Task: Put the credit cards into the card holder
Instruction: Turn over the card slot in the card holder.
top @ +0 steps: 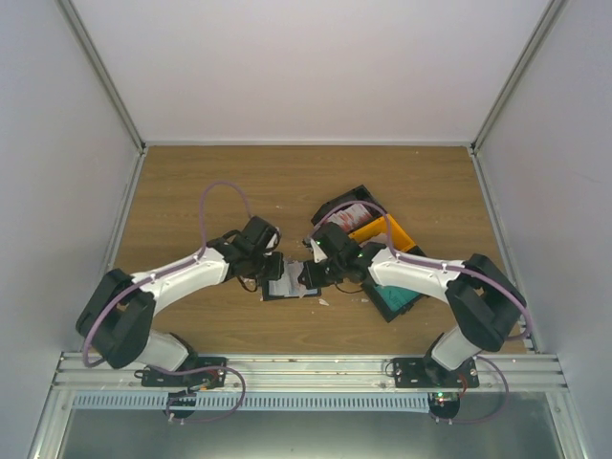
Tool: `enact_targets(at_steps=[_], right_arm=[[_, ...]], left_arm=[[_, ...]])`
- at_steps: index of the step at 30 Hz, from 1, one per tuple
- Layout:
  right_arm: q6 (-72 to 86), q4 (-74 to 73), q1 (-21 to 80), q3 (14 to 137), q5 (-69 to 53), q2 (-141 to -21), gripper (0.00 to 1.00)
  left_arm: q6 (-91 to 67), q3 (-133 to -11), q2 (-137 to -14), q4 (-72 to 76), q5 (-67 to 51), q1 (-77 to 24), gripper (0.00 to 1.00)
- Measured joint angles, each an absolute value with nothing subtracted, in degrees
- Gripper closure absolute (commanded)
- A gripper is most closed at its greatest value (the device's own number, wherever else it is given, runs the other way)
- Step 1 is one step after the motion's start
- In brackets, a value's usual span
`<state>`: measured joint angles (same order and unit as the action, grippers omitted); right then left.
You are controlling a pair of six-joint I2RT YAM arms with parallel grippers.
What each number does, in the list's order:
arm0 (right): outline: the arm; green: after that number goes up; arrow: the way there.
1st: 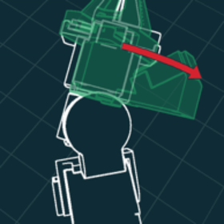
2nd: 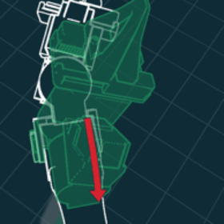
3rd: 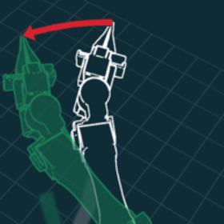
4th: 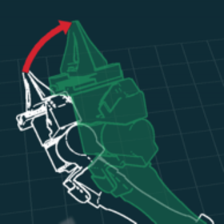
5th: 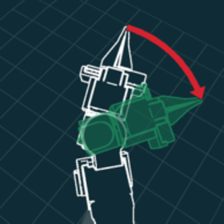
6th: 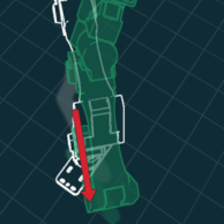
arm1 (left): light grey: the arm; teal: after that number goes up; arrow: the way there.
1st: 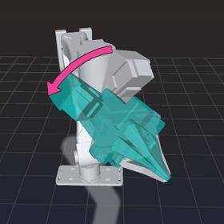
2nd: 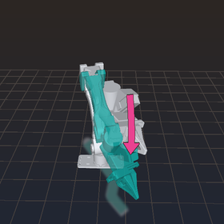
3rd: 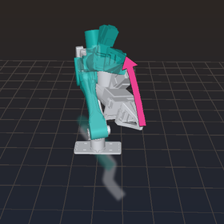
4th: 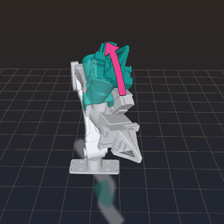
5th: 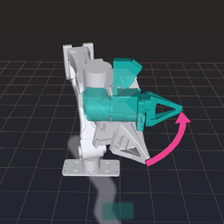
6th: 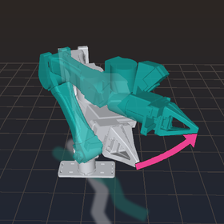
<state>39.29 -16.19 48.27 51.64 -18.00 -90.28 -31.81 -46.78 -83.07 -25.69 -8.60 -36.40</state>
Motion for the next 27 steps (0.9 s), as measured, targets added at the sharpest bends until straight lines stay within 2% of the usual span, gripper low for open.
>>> enact_targets(at_steps=[7,11,15,21,23,27], right_arm=[[39.33,-13.39,48.64,51.83,-20.25,-94.37,1.0],[39.35,-12.78,48.64,51.86,-20.75,-95.0,1.0],[39.4,-13.85,48.64,52.4,-19.07,-94.65,1.0],[39.88,-18.33,48.58,52.69,-10.76,-86.11,1.0],[40.36,-18.55,48.53,52.62,-8.99,-82.72,1.0],[41.28,-15.55,48.51,50.39,-9.02,-76.6,1.0]], left_arm=[[-32.47,-46.78,-73.63,-25.82,-6.04,-36.4,0.65],[-32.51,-46.78,-72.14,-25.78,-5.98,-36.4,0.59],[-32.53,-46.35,-72.12,-25.71,-6.74,-36.4,0.49],[-32.8,-44.14,-69.87,-24.97,-9.02,-36.4,0.36],[-33.06,-43.46,-68.31,-24.47,-10.26,-36.4,0.27],[-34.17,-42.04,-63.64,-22.35,-13.45,-36.34,0.17]])
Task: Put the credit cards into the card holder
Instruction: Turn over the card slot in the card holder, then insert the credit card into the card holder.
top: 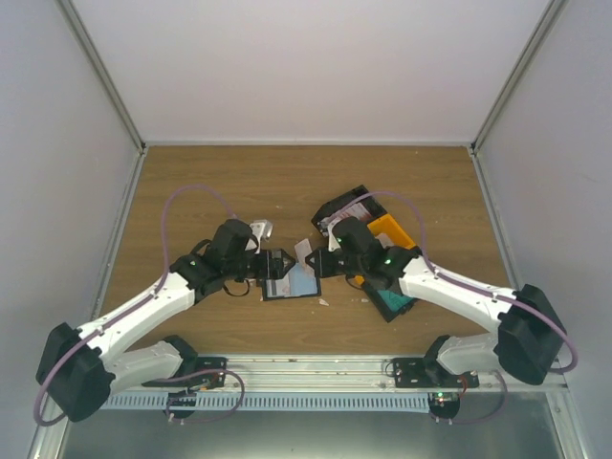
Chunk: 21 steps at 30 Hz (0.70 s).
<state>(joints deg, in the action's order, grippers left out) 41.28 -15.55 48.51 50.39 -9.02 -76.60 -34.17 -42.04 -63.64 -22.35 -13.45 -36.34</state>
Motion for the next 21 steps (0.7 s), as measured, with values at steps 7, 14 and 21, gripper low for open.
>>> enact_targets(at_steps=[7,14,21], right_arm=[[43.9,-6.07,48.49,43.92,-13.82,-71.05,0.99],[47.59,7.92,47.81,38.46,-22.59,-66.74,1.0],[51.55,17.67,47.24,34.22,-28.93,-66.28,1.0]], left_arm=[[-38.94,-38.09,-53.01,-15.64,-20.25,-35.38,0.18],[-46.28,-32.93,-51.09,-8.19,-27.51,-33.8,0.38],[-50.22,-32.03,-51.0,-2.66,-30.98,-33.43,0.68]])
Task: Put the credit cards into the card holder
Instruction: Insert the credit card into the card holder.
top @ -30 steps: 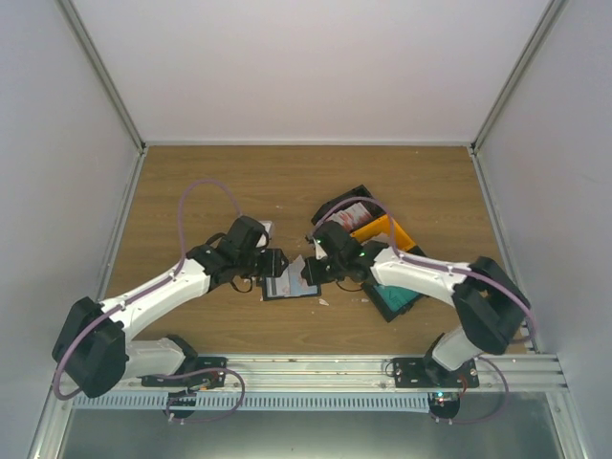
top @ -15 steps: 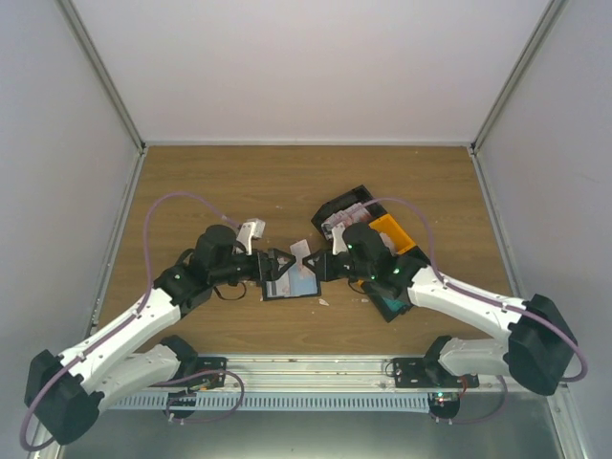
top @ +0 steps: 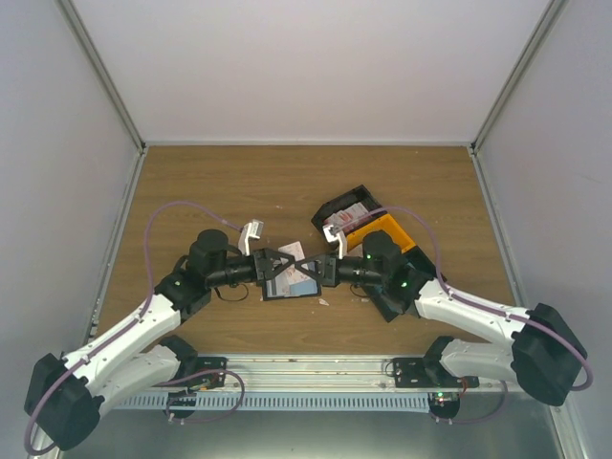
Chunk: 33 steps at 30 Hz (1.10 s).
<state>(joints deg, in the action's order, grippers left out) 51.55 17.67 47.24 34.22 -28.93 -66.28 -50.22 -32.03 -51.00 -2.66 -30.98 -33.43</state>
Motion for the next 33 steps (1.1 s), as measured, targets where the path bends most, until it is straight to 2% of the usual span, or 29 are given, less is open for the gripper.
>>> enact_targets(at_steps=[6,12,14,20,23,24,25,26,28,33], right_arm=[[53.74,21.58,46.33,31.62,-32.05,-65.45,0.98],[54.87,23.44,44.66,29.56,-34.0,-63.68,0.83],[54.78,23.62,44.05,28.88,-34.41,-62.72,0.83],[54.46,23.62,43.31,28.56,-34.76,-61.52,0.91],[54.33,23.79,43.13,28.56,-35.03,-62.26,0.99],[54.43,24.05,43.05,28.56,-35.2,-62.72,0.99],[54.33,24.4,42.98,28.56,-35.33,-63.0,1.0],[54.48,24.64,42.94,28.58,-35.46,-63.18,1.0],[54.48,24.75,42.94,28.58,-35.46,-63.46,0.99],[54.48,22.31,42.94,28.71,-31.92,-64.07,0.99]], left_arm=[[-51.33,-30.52,-50.63,1.54,-33.15,-32.73,0.99],[-51.46,-30.2,-50.11,4.49,-35.79,-32.56,1.0],[-51.42,-30.2,-50.04,4.95,-36.1,-32.36,1.0],[-50.94,-30.2,-50.09,5.41,-36.91,-31.7,1.0],[-50.74,-30.2,-50.26,5.39,-37.32,-31.44,1.0],[-50.52,-30.2,-50.41,5.28,-37.36,-31.38,1.0],[-50.37,-30.2,-50.59,5.02,-37.39,-31.33,0.95],[-50.22,-30.2,-50.85,4.73,-37.45,-31.18,0.85],[-49.65,-30.2,-51.11,4.1,-36.91,-31.07,0.74],[-46.94,-30.24,-52.29,-3.51,-31.14,-31.07,0.6]])
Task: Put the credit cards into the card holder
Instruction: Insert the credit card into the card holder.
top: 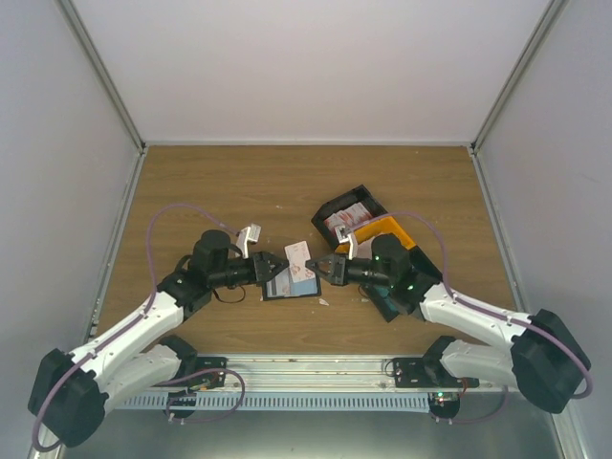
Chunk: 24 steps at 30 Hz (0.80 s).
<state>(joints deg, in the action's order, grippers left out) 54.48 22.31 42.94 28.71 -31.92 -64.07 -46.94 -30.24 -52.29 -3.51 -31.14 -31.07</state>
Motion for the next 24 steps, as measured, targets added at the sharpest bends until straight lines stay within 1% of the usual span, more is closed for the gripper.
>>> enact_targets(at_steps=[3,6,11,13,16,21,24], right_arm=[[54.48,17.34,42.94,28.8,-28.05,-65.01,1.0],[54.5,11.62,42.94,29.08,-24.27,-66.39,0.99],[54.48,6.48,42.94,29.1,-19.86,-67.66,0.99],[54.41,6.59,42.94,29.17,-19.05,-68.77,0.99],[54.3,8.91,43.07,29.3,-18.52,-72.47,0.99],[54.72,16.84,44.16,29.36,-18.87,-80.27,0.99],[54.94,21.61,45.5,29.47,-19.75,-84.09,1.0]], left_arm=[[-45.17,-30.26,-54.26,-8.8,-26.61,-31.07,0.56],[-43.86,-30.22,-57.12,-12.27,-23.44,-31.05,0.56],[-42.76,-29.65,-61.04,-12.67,-21.12,-31.03,0.71],[-42.13,-29.65,-62.96,-12.38,-21.17,-31.03,0.74],[-40.29,-29.74,-66.83,-11.88,-21.1,-31.03,0.74],[-38.06,-30.11,-70.98,-11.31,-20.93,-31.03,0.71],[-37.17,-29.89,-73.03,-10.2,-20.43,-31.03,0.71]])
